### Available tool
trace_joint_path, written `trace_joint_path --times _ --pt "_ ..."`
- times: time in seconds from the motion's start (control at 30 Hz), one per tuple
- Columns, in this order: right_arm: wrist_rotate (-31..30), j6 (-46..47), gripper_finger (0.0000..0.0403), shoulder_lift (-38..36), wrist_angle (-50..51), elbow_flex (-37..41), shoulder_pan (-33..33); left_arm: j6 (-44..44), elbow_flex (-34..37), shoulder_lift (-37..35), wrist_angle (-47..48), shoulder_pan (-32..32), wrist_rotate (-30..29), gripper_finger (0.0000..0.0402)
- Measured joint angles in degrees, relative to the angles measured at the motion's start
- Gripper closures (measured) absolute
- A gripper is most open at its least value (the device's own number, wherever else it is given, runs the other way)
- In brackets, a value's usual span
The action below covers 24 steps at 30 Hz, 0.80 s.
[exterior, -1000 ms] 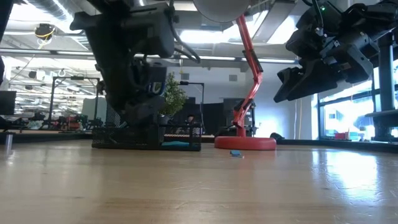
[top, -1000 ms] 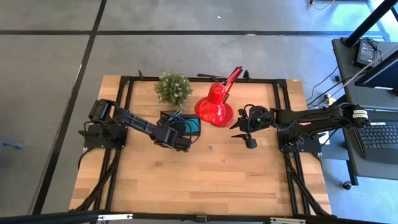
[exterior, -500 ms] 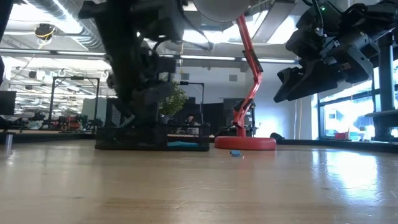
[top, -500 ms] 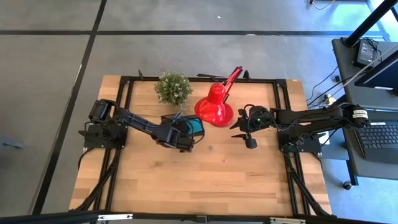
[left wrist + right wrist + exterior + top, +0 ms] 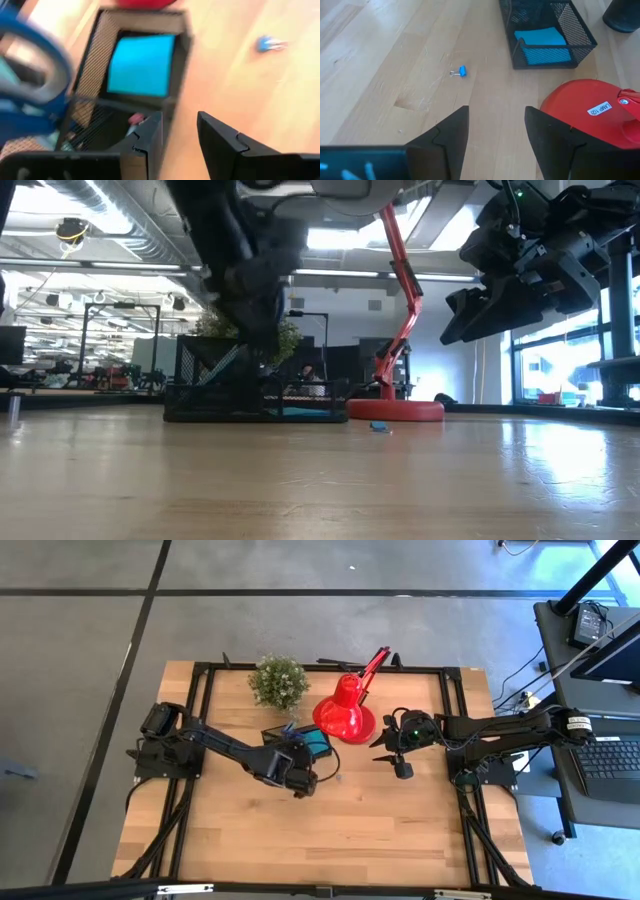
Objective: Pick and place office supplies into organizer
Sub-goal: Put the blue binder clip into the black desk organizer
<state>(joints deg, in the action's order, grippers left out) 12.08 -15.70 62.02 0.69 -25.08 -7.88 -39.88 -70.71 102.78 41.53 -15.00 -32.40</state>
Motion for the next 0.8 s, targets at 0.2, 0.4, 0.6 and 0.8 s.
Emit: trace_joint_path --times 0.2,0.4,0.6,0.8 --pt "0.00 0.00 0.0208 0.00 -0.09 0.00 0.01 22.69 -0.38 -0.02 -8.47 -1.67 0.03 0.0290" --pt "0.00 0.00 0.0208 0.00 -0.11 0.00 0.02 54.03 -0.38 -0.02 -22.33 0.46 3.01 0.0281" --pt "0.00 0.09 0.0208 0.00 -0.11 0.00 0.02 62.22 -0.38 -0.02 -28.87 6.71 19.44 0.0281" --pt "0.00 0.43 0.0208 0.00 -0.17 0.00 0.02 78.72 -0.38 -0.02 -28.53 9.53 26.08 0.0288"
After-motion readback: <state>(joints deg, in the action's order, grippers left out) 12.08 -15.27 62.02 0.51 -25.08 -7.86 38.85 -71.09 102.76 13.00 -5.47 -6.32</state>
